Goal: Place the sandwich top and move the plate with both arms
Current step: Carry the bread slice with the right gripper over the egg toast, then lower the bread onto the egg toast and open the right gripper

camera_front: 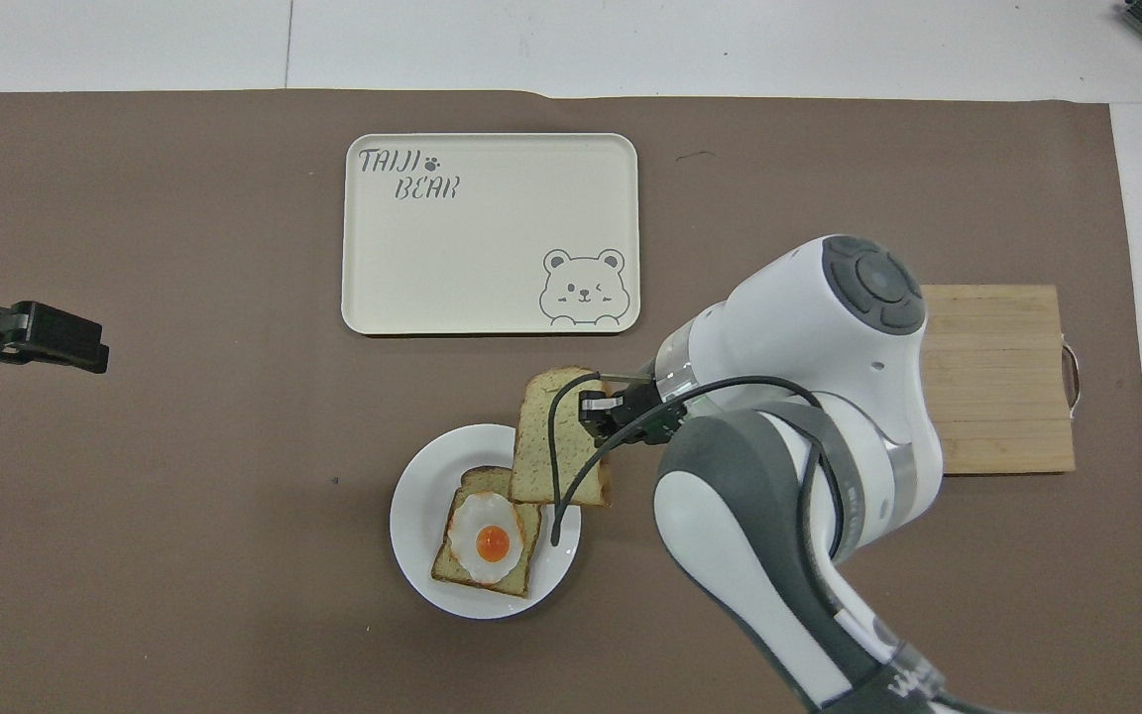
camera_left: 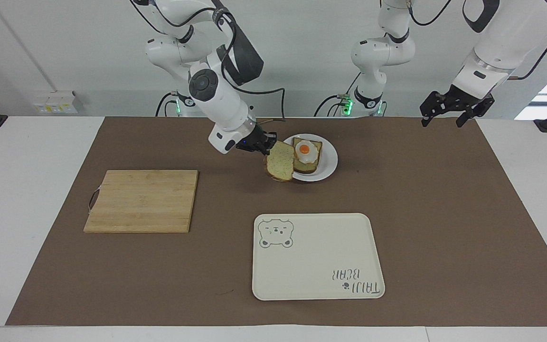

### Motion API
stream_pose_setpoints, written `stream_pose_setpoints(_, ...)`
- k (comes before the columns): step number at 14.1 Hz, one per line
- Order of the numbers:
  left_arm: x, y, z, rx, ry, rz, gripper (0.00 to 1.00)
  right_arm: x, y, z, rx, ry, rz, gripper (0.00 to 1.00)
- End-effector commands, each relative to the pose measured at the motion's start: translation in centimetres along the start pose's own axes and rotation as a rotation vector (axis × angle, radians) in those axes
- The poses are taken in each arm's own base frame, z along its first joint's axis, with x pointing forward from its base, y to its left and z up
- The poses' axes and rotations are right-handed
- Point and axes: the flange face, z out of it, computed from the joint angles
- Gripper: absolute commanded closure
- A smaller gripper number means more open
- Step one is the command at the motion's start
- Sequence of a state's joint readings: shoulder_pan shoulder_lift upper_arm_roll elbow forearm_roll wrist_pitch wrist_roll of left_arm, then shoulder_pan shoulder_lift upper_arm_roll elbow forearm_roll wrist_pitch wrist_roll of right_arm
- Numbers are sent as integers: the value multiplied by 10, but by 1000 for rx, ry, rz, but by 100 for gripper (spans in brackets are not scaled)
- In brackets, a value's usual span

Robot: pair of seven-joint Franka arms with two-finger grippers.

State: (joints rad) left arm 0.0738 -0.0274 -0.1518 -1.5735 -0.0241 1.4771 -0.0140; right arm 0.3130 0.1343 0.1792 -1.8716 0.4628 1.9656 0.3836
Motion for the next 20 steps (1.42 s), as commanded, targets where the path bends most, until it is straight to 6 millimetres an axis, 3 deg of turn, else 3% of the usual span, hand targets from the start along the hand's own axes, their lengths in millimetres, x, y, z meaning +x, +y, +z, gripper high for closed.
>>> stream_pose_setpoints(1, -6, -4, -1, 17, 15, 5, 0, -25, -20, 19, 49, 5, 24, 100)
stream_pose_setpoints(4, -6, -3, -1, 15, 15, 7, 0, -48, -28, 31, 59, -24, 5, 100)
stream_pose_setpoints(7, -6, -3, -1, 15, 15, 7, 0, -58, -14, 43, 94, -20, -2, 100)
stream_pose_setpoints(8, -6, -3, -1, 15, 15, 7, 0, -63, -18, 54, 103, -19, -2, 100)
stream_pose_setpoints(11, -6, -3, -1, 17, 15, 6, 0, -63, -24, 86, 122, 11, 13, 100)
stream_pose_setpoints(20, -6, -3, -1, 17, 15, 6, 0, -62, -10, 122, 91, 21, -111, 100)
